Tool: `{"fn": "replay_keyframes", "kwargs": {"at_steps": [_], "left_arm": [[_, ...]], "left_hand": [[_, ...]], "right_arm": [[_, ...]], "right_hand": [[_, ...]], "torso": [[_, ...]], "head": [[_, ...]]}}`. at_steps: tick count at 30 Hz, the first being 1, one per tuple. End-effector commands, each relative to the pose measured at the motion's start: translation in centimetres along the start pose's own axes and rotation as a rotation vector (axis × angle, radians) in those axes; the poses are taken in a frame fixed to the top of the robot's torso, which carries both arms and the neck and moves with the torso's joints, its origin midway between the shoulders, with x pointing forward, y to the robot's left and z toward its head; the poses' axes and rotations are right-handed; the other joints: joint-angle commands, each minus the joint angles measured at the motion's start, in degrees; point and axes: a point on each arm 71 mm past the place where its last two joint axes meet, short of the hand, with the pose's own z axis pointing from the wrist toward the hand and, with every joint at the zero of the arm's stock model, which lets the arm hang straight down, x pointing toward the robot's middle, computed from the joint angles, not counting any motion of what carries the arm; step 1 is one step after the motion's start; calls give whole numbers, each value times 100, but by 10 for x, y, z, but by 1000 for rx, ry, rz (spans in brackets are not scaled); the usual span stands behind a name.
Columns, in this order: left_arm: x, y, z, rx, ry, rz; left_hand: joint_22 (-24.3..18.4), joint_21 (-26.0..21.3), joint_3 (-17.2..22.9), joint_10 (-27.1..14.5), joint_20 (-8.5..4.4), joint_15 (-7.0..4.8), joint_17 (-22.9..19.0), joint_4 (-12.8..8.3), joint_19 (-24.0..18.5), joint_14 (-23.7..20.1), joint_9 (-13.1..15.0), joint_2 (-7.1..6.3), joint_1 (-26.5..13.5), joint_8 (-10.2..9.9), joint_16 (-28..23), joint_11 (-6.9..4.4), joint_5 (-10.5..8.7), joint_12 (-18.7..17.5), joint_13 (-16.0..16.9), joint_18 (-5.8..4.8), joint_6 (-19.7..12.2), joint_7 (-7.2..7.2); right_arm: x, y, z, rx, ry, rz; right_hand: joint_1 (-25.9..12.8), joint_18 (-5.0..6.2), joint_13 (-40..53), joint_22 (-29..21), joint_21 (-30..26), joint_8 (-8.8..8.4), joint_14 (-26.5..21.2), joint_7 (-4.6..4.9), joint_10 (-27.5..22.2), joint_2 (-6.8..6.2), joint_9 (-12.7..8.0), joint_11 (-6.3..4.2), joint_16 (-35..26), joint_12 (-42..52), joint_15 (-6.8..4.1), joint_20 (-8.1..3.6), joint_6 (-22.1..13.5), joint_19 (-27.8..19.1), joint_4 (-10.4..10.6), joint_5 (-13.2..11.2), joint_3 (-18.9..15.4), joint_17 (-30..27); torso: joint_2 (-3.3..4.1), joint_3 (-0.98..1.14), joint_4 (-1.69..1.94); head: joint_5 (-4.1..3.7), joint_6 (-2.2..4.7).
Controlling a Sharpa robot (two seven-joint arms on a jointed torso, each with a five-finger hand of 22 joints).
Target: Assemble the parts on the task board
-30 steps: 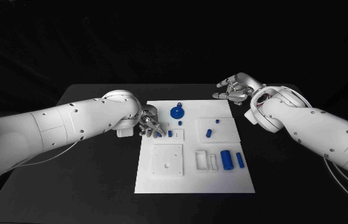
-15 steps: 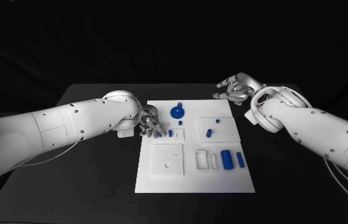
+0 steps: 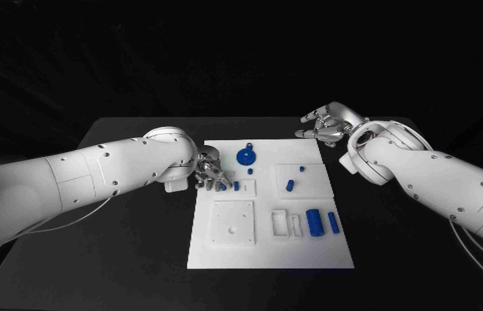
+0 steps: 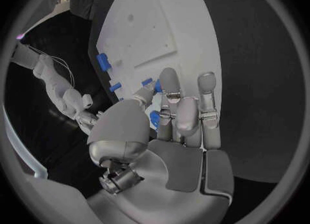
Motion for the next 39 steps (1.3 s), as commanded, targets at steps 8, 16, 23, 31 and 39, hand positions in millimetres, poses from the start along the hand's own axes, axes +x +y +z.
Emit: {"fn": "replay_keyframes", "kwargs": {"at_steps": [8, 16, 23, 31, 39], "left_arm": [[3, 1, 2, -9, 11, -18], [4, 1, 2, -13, 18, -10], [4, 3, 1, -22, 15, 9], [4, 5, 0, -33, 14, 27], [4, 7, -1, -41, 8, 36]], "left_hand": [[99, -50, -201, 279, -81, -35, -14, 115, 13, 30, -52, -40, 27, -33, -34, -76, -35, 11, -13, -138, -68, -137], [102, -62, -120, 279, -71, -30, -14, -21, 9, 29, -71, -19, 211, -37, -37, -69, 89, 8, -18, -139, -73, -123], [108, -53, 117, 279, -25, -14, -21, -268, -2, 24, -83, 77, 402, -33, -40, -58, 422, -3, -27, -87, -88, -95], [109, -39, 176, 279, 0, -9, -21, -337, -8, 26, -83, 96, 400, -27, -39, -61, 451, -9, -30, -58, -89, -92], [108, -30, 190, 279, 12, -7, -23, -365, -10, 27, -87, 103, 393, -27, -40, -61, 461, -12, -32, -43, -89, -91]], "right_arm": [[1, 1, 0, -10, 10, -1], [1, 1, 0, -10, 11, -1], [1, 0, 0, -9, 12, 0], [2, 0, 0, -9, 12, 0], [2, 0, 0, -10, 13, 1]], "right_hand": [[-49, 78, -6, 541, -19, -35, 3, 2, -47, 6, -6, -7, -31, -21, -10, -9, -32, 42, 10, 21, 35, 7], [-49, 78, -6, 541, -19, -35, 3, 2, -47, 6, -6, -7, -31, -21, -10, -9, -32, 42, 10, 21, 35, 7], [-49, 78, -6, 541, -19, -35, 3, 2, -47, 6, -6, -7, -31, -21, -10, -9, -32, 42, 10, 21, 35, 7], [-49, 78, -6, 541, -19, -35, 3, 2, -47, 6, -6, -7, -31, -21, -10, -9, -32, 42, 10, 21, 35, 7], [-49, 78, -6, 541, -19, -35, 3, 2, -47, 6, -6, -7, -31, -21, -10, -9, -32, 42, 10, 21, 35, 7]], "torso": [[4, 0, -3], [2, 0, 0], [4, -2, -2], [2, -7, 4], [1, -5, 4]], "head": [[-7, -5], [-11, -6], [-16, -8], [-20, -21], [-15, -20]]}}
